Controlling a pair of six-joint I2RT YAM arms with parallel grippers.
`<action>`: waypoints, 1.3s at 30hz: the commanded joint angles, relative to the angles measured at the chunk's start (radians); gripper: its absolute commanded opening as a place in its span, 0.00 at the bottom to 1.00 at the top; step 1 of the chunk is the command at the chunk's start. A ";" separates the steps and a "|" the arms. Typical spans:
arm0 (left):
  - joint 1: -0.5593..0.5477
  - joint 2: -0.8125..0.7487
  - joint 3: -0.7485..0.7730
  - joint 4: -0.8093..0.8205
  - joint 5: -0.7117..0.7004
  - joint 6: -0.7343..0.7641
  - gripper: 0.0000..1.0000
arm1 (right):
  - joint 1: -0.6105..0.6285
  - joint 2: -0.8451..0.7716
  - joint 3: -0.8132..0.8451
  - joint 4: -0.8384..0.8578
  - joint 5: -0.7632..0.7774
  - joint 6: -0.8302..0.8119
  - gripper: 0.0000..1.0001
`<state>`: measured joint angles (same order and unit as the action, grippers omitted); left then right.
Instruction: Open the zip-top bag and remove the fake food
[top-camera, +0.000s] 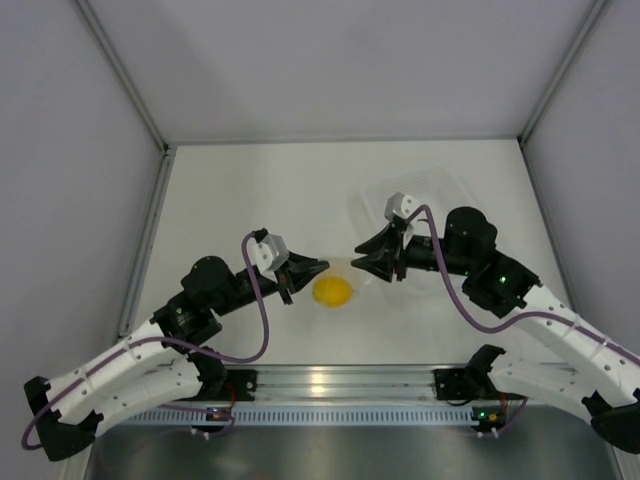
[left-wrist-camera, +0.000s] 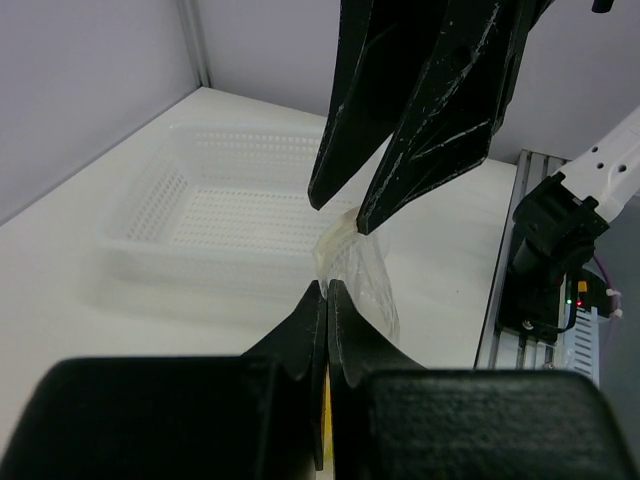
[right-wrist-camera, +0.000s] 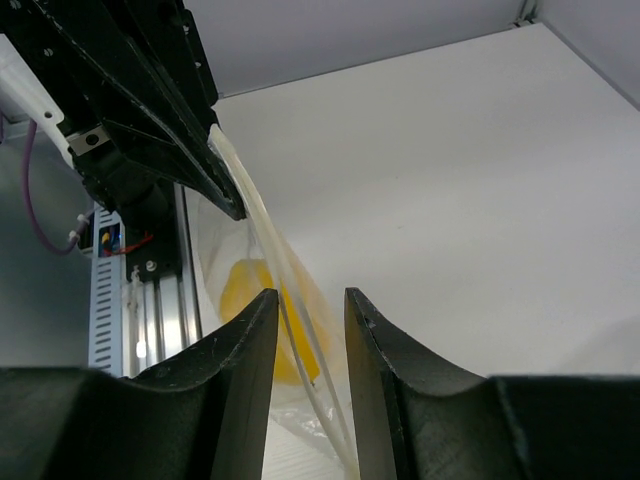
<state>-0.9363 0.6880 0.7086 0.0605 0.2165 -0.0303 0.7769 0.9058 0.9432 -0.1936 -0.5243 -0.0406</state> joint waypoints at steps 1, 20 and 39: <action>0.004 -0.002 0.005 0.067 0.003 0.010 0.00 | 0.015 -0.031 0.022 0.074 0.009 0.001 0.34; 0.004 -0.002 0.011 0.075 0.029 0.003 0.00 | 0.013 -0.015 0.017 0.039 -0.041 -0.015 0.34; 0.004 0.016 0.020 0.085 -0.009 -0.005 0.00 | 0.013 0.088 0.005 0.097 -0.088 -0.007 0.03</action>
<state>-0.9363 0.6930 0.7086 0.0612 0.2527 -0.0311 0.7769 0.9760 0.9424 -0.1852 -0.5671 -0.0517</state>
